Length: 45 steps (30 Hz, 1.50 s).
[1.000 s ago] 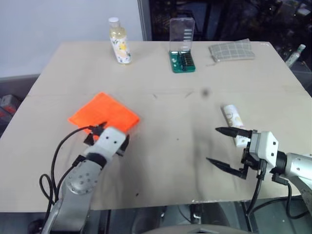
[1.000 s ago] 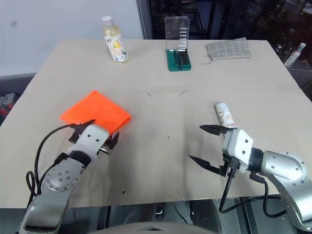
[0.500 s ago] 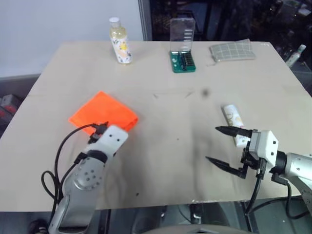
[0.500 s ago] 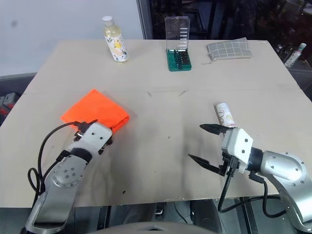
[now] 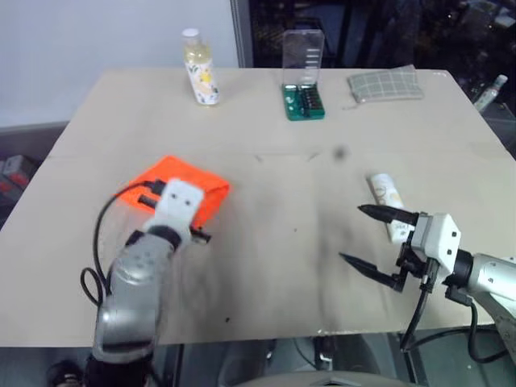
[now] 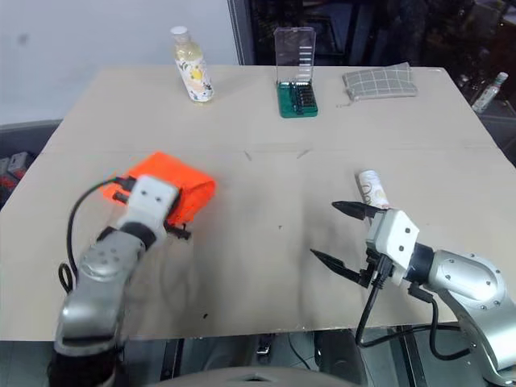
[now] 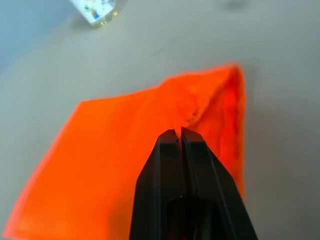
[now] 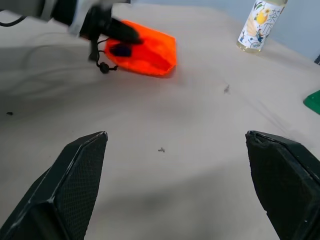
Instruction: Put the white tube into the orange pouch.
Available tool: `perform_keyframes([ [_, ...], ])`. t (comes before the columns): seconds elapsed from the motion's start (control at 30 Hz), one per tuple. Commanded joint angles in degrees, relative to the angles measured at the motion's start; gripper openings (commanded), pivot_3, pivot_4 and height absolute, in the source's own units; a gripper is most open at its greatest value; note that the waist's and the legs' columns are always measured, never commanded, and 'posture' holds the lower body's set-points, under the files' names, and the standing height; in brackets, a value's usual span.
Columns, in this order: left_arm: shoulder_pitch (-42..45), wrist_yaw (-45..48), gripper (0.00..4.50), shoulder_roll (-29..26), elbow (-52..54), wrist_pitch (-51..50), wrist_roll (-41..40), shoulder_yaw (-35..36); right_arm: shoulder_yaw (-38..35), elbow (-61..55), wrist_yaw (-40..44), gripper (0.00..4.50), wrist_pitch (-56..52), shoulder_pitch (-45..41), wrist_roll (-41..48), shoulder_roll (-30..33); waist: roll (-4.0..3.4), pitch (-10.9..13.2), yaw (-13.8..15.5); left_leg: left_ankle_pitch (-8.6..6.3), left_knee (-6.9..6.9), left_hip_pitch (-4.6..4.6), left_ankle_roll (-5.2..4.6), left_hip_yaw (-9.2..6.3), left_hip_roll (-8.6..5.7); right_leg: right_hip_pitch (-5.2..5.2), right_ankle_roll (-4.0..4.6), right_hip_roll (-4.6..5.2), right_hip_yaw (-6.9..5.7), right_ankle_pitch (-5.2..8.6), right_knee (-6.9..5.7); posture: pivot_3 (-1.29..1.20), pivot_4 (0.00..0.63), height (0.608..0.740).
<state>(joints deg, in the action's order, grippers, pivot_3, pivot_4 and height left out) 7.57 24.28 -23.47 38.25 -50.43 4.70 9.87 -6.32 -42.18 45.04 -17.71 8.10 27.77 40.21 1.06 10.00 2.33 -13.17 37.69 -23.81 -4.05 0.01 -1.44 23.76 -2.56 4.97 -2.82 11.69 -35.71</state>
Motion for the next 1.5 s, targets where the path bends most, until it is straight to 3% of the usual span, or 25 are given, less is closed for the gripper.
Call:
perform_keyframes([
  [0.03, 6.98, 5.16, 0.02, -0.9, 1.31, -10.47, -9.47, 7.22, 1.91, 0.46, -4.96, 4.5, -5.91, -2.51, -1.17, -0.47, 0.01, 0.0, -0.12, 0.03, 0.06, 0.0, -0.04, 0.01, -0.02, -0.02, -0.02, -0.01, 0.02, -0.01, -0.08, 0.0, 0.15, 0.74],
  [0.13, 13.29, 8.03, 0.02, -1.09, -1.52, -19.02, -16.73, 12.34, 4.82, 5.18, -13.09, 4.5, -14.61, -6.99, -6.05, -1.74, 0.02, 0.0, -0.25, 0.04, 0.27, 0.01, -0.05, 0.02, -0.01, -0.05, -0.01, -0.1, -0.14, 0.01, -0.19, 0.0, 0.15, 0.74],
  [0.3, 13.16, 11.82, 0.02, -6.41, -3.42, -20.84, -22.64, 13.05, 3.3, 11.32, -23.14, 4.5, -22.36, -11.13, -10.38, -6.05, 0.01, 0.01, -0.22, 0.08, 0.38, -0.02, 0.03, 0.04, -0.02, -0.04, 0.11, -0.36, -0.06, -0.05, -0.24, 0.0, 0.15, 0.74],
  [0.57, 13.16, 11.16, 0.02, -8.07, -3.84, -19.88, -28.37, 12.98, 2.44, 21.26, -28.58, 4.5, -29.32, -14.24, -12.69, -9.98, 0.01, 0.01, -0.22, 0.18, 0.37, -0.03, 0.21, 0.08, -0.04, -0.04, 0.13, -0.37, 0.22, -0.06, -0.22, 0.0, 0.15, 0.74],
  [0.67, 12.52, 12.28, 0.0, -9.35, -4.39, -19.2, -30.83, 13.65, 2.2, 23.52, -28.1, 3.72, -30.1, -14.41, -12.36, -10.81, 0.04, -0.02, -0.36, 0.11, 0.36, 0.01, 0.08, 0.08, 0.02, -0.04, 0.15, -0.42, 0.22, -0.06, -0.23, 0.0, 0.15, 0.74],
  [0.87, 11.19, 12.78, 0.0, -11.12, -5.3, -17.8, -34.54, 14.67, 3.7, 24.03, -27.11, 1.04, -26.0, -14.11, -15.05, -9.31, 0.14, -0.1, -0.38, 0.04, 0.38, 0.06, -0.03, 0.09, 0.03, -0.05, 0.21, -0.41, 0.22, -0.09, -0.22, 0.0, 0.15, 0.74],
  [0.93, 10.4, 13.65, 0.0, -11.46, -5.79, -17.16, -36.27, 15.3, 5.19, 23.03, -24.56, 0.41, -21.69, -13.42, -16.1, -7.72, 0.16, -0.11, -0.4, -0.03, 0.4, 0.06, 0.09, 0.09, 0.03, -0.05, 0.2, -0.41, 0.23, -0.1, -0.22, 0.0, 0.15, 0.74],
  [1.07, 9.24, 15.66, 0.0, -12.85, -8.19, -16.05, -39.74, 16.39, 8.81, 12.88, -11.3, 0.41, -17.53, -12.73, -7.35, -6.72, 0.14, -0.09, -0.51, -0.01, 0.36, 0.03, 0.05, 0.08, 0.07, -0.02, 0.21, -0.42, 0.23, -0.09, -0.21, 0.0, 0.15, 0.74],
  [1.17, 10.03, 15.42, 0.0, -14.02, -10.17, -15.28, -40.49, 15.53, 13.83, 10.35, -7.21, 0.41, -18.76, -16.7, -4.38, -8.71, 0.08, -0.03, -1.49, 0.01, 0.35, 0.0, 0.03, 0.07, 0.22, -0.01, 0.2, -0.41, 0.24, -0.1, -0.2, 0.0, 0.15, 0.74],
  [1.3, 10.83, 15.76, 0.0, -15.77, -11.2, -15.0, -41.66, 13.46, 22.45, 14.61, -3.66, 0.41, -17.3, -24.9, -6.76, -12.12, 0.09, -0.02, -1.66, 0.0, 0.4, 0.04, 0.04, 0.08, 0.24, 0.01, 0.2, -0.42, 0.26, -0.09, -0.19, 0.0, 0.15, 0.74],
  [1.5, 11.63, 16.7, 0.0, -17.82, -10.54, -15.44, -44.58, 10.94, 28.83, 28.1, -1.71, 0.41, -14.33, -34.7, -11.19, -18.46, 0.08, 0.0, -1.48, 0.09, 0.38, -0.02, 0.19, 0.04, 0.13, 0.04, 0.28, -0.53, 0.21, -0.14, -0.18, 0.0, 0.15, 0.74],
])
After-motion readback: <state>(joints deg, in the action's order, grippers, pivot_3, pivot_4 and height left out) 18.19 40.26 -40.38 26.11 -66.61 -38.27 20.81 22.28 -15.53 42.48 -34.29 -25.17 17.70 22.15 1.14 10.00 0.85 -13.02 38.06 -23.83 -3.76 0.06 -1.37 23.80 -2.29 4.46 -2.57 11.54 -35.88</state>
